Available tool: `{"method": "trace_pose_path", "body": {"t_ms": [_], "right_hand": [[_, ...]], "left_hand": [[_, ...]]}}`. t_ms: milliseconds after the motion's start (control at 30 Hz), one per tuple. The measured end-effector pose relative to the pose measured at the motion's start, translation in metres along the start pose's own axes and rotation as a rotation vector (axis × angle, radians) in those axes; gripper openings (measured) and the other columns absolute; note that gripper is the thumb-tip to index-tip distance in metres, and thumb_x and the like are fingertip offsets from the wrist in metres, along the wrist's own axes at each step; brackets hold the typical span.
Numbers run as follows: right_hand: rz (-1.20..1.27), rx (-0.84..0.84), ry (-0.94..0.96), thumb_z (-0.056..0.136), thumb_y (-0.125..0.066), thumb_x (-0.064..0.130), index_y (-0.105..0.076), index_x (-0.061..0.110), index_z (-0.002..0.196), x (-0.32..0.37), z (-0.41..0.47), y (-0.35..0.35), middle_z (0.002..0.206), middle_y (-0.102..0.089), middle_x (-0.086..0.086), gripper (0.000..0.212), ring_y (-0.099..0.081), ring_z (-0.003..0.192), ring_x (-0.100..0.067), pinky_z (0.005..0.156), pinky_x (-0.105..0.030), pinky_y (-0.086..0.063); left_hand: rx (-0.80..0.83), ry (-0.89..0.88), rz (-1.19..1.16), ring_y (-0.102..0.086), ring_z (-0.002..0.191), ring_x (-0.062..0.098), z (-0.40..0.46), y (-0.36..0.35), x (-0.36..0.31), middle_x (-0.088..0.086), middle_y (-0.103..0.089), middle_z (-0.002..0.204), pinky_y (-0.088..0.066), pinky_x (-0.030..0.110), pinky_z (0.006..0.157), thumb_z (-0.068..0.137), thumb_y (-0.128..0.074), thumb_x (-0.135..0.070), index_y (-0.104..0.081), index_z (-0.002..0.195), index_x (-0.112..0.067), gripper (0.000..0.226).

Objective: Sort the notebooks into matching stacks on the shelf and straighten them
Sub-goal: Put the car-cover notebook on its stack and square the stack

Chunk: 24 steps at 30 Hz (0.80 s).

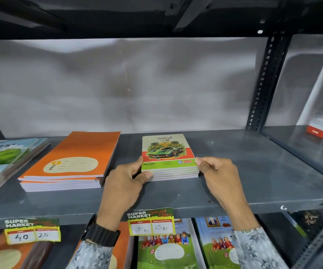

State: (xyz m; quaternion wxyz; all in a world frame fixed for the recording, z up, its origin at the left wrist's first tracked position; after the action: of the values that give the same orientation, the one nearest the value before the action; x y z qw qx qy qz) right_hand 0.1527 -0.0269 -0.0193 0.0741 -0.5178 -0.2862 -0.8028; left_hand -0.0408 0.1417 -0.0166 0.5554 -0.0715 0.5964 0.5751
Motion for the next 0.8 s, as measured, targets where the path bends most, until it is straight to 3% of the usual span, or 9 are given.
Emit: {"method": "trace_pose_path", "body": {"t_ms": [100,167,233,300,467,667,800], "right_hand": [[0.006,0.007,0.018,0.099,-0.065,0.031,-0.079,0.025,0.116,0.004,-0.001,0.000,0.095,-0.077,0.025,0.023,-0.067,0.084,0.018,0.076,-0.005,-0.051],[0.001,0.066,0.028,0.094,-0.072,0.028,-0.069,0.025,0.133,0.008,-0.002,-0.002,0.105,-0.068,0.030,0.039,-0.065,0.085,0.018,0.080,-0.008,-0.051],[-0.034,0.143,0.051,0.085,-0.082,0.021,-0.066,0.027,0.136,0.009,-0.001,-0.007,0.115,-0.070,0.027,0.054,-0.068,0.096,0.012,0.095,-0.021,-0.056],[-0.098,0.157,0.076,0.078,-0.088,0.016,-0.066,0.026,0.136,0.011,0.001,-0.012,0.130,-0.070,0.016,0.063,-0.070,0.107,0.001,0.108,-0.028,-0.050],[-0.121,0.095,0.067,0.073,-0.091,0.010,-0.068,0.020,0.133,0.009,0.005,-0.017,0.136,-0.069,0.004,0.065,-0.070,0.110,-0.009,0.105,-0.021,-0.048],[-0.108,0.097,0.056,0.073,-0.091,0.011,-0.067,0.020,0.133,0.002,0.008,-0.017,0.137,-0.068,0.003,0.066,-0.070,0.112,-0.009,0.109,-0.028,-0.050],[-0.072,0.135,0.055,0.075,-0.090,0.013,-0.067,0.018,0.134,0.001,0.007,-0.016,0.136,-0.069,0.001,0.064,-0.070,0.113,-0.007,0.110,-0.032,-0.050]], "left_hand": [[0.015,-0.005,-0.045,-0.060,0.110,-0.006,-0.001,0.000,-0.002,-0.023,-0.070,0.129,-0.047,0.021,0.095,0.093,-0.072,-0.035,-0.059,0.142,-0.041,0.051],[0.042,-0.006,-0.089,-0.061,0.118,-0.004,0.000,-0.001,-0.001,-0.027,-0.067,0.131,-0.047,0.028,0.108,0.090,-0.076,-0.035,-0.054,0.146,-0.042,0.060],[0.061,-0.002,-0.052,-0.058,0.120,-0.002,-0.001,-0.001,-0.003,-0.030,-0.062,0.130,-0.043,0.023,0.104,0.087,-0.079,-0.037,-0.044,0.153,-0.040,0.075],[0.054,-0.046,0.072,-0.063,0.118,0.006,0.000,-0.003,-0.008,-0.022,-0.069,0.129,-0.047,0.024,0.097,0.088,-0.077,-0.039,-0.041,0.154,-0.042,0.075],[-0.007,-0.062,0.212,-0.068,0.122,0.020,-0.001,-0.003,-0.014,-0.003,-0.073,0.133,-0.053,0.037,0.102,0.089,-0.075,-0.042,-0.042,0.155,-0.034,0.075],[0.008,-0.078,0.240,-0.069,0.115,0.016,0.003,-0.006,-0.014,-0.005,-0.074,0.131,-0.054,0.032,0.097,0.090,-0.073,-0.044,-0.042,0.156,-0.032,0.074],[0.081,-0.091,0.219,-0.068,0.116,0.021,0.008,-0.007,-0.008,-0.003,-0.074,0.129,-0.055,0.041,0.098,0.092,-0.065,-0.053,-0.046,0.154,-0.031,0.069]]}}
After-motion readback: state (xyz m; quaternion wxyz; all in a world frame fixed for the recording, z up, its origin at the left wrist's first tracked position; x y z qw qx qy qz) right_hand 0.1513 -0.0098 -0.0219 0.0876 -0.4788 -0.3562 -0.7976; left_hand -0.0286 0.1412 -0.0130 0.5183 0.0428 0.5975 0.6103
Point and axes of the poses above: each hand's wrist, its own z-axis towards the middle knuckle, its own y-axis out of the back of the hand, x = y × z, the point moved 5 cm from there along z, towards the middle knuckle
